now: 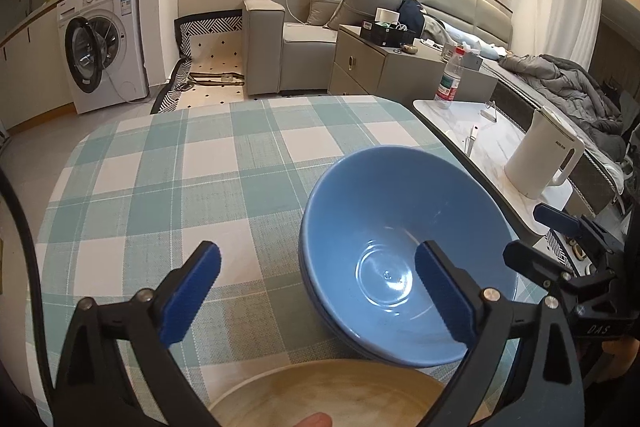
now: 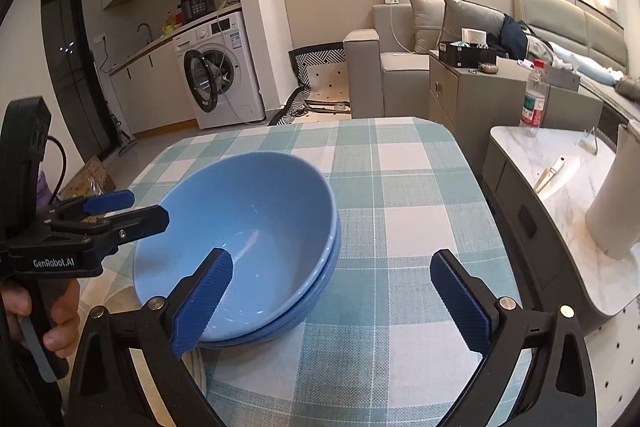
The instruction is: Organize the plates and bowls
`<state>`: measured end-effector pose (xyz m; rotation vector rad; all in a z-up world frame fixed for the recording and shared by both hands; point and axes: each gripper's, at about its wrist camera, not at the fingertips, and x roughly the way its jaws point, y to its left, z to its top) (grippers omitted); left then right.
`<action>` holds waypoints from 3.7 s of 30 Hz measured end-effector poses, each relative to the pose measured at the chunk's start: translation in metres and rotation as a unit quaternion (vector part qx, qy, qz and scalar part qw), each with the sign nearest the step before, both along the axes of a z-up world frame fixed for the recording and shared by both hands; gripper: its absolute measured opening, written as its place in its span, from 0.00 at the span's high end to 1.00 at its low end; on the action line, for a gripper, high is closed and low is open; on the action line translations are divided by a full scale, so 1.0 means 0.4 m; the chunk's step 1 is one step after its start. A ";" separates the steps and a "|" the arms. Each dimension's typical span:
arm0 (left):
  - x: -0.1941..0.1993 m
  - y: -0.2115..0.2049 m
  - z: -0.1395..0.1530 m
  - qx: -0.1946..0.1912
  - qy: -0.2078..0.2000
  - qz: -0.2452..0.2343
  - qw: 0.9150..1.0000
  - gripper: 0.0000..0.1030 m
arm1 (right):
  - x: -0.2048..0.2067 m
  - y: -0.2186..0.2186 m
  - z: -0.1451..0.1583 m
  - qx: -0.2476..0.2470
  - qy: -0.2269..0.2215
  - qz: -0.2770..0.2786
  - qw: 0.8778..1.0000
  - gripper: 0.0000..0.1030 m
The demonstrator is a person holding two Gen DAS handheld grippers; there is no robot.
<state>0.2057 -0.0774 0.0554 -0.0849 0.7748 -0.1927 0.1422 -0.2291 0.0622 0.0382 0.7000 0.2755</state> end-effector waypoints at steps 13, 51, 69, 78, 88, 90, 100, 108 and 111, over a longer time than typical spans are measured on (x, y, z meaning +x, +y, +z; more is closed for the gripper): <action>0.011 0.015 -0.041 0.001 0.023 0.014 1.000 0.04 | 0.033 -0.033 -0.058 0.014 0.037 -0.020 0.999 0.02; 0.016 -0.027 -0.074 -0.023 0.046 -0.027 0.998 0.63 | 0.034 0.037 -0.081 0.062 0.059 0.052 0.995 0.39; 0.002 -0.029 -0.055 -0.011 0.041 -0.017 0.999 0.64 | 0.017 0.051 -0.058 0.055 0.033 0.055 0.996 0.39; -0.023 -0.026 -0.016 -0.008 0.024 -0.016 1.000 0.64 | -0.016 0.051 -0.008 0.058 0.011 0.060 0.996 0.39; -0.070 -0.009 0.029 -0.007 0.005 -0.003 1.000 0.64 | -0.069 0.069 0.054 0.059 -0.013 0.077 0.995 0.39; -0.081 -0.004 0.039 -0.006 0.001 0.000 1.000 0.64 | -0.082 0.076 0.067 0.058 -0.019 0.081 0.995 0.39; -0.151 0.034 0.083 -0.007 -0.020 0.014 1.000 0.64 | -0.143 0.115 0.113 0.060 -0.032 0.109 0.992 0.39; -0.211 0.069 0.095 -0.012 -0.028 0.032 0.999 0.64 | -0.187 0.156 0.145 0.054 -0.045 0.133 0.989 0.39; -0.234 0.086 0.098 -0.014 -0.029 0.040 0.999 0.64 | -0.206 0.176 0.152 0.054 -0.046 0.145 0.987 0.38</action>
